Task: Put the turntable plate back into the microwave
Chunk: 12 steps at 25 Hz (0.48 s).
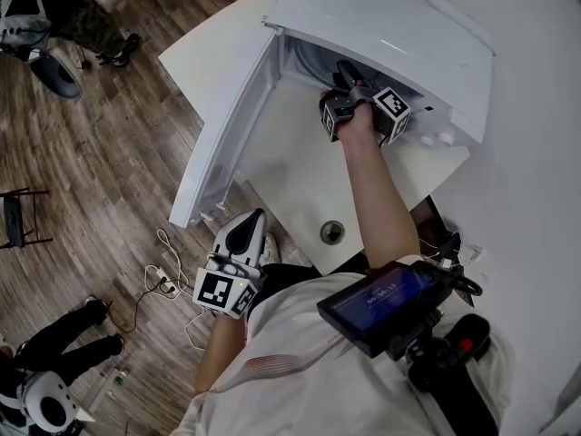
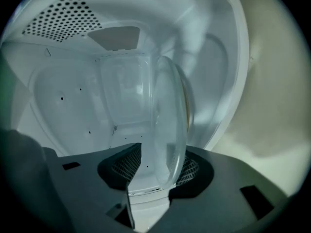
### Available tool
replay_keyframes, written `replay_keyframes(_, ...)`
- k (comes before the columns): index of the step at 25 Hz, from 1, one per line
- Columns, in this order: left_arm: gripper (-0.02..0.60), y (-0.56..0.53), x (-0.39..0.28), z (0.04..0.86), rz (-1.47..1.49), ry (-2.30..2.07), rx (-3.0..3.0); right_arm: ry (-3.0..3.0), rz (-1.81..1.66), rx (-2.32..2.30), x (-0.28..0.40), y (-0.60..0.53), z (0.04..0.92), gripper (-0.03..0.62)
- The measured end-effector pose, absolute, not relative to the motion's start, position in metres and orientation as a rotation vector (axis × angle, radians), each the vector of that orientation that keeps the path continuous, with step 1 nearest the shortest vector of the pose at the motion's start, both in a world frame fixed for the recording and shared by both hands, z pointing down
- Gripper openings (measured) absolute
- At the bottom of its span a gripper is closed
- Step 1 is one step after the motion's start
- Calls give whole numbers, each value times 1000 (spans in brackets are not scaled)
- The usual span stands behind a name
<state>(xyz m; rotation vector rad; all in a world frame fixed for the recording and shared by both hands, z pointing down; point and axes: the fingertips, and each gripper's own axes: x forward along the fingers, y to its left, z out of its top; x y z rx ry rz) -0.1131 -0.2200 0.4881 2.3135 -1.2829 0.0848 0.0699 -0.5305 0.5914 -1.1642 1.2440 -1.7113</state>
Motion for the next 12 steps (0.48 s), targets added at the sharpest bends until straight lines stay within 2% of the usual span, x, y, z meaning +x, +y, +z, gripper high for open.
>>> replay_keyframes(12,11,-214,-99,492,86,-1249,2318,1280,-1803,-1112,58,-515,602,163)
